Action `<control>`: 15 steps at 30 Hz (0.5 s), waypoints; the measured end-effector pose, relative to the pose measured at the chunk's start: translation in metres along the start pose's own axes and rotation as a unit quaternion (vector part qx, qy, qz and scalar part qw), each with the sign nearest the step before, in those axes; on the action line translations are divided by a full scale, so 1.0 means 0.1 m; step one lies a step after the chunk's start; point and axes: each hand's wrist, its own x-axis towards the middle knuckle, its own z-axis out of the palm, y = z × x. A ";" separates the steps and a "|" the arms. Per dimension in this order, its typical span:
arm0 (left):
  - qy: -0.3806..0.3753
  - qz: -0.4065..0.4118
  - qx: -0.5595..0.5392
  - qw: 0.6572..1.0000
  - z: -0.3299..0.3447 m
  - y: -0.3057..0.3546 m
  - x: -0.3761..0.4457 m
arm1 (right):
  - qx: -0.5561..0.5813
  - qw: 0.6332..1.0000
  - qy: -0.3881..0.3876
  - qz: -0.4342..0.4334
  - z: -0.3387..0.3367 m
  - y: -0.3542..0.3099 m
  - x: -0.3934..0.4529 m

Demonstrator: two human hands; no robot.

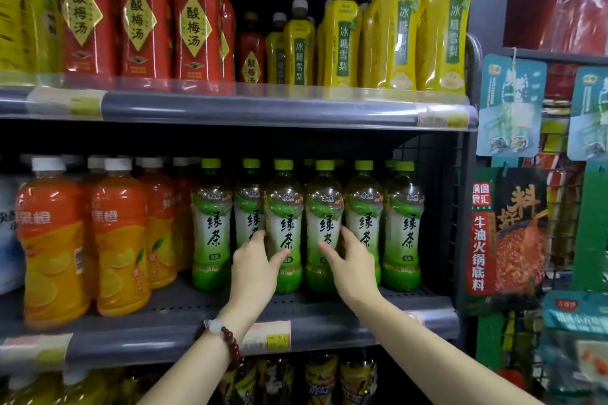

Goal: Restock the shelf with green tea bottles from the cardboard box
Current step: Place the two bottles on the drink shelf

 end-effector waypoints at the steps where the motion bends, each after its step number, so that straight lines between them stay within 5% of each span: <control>1: 0.003 -0.003 -0.008 1.000 0.00 0.00 -0.01 | 0.006 1.000 0.003 0.002 0.01 0.02 0.01; 15: -0.003 0.060 0.033 0.998 -0.17 -0.10 -0.05 | -0.132 0.988 0.083 -0.018 -0.01 -0.09 -0.11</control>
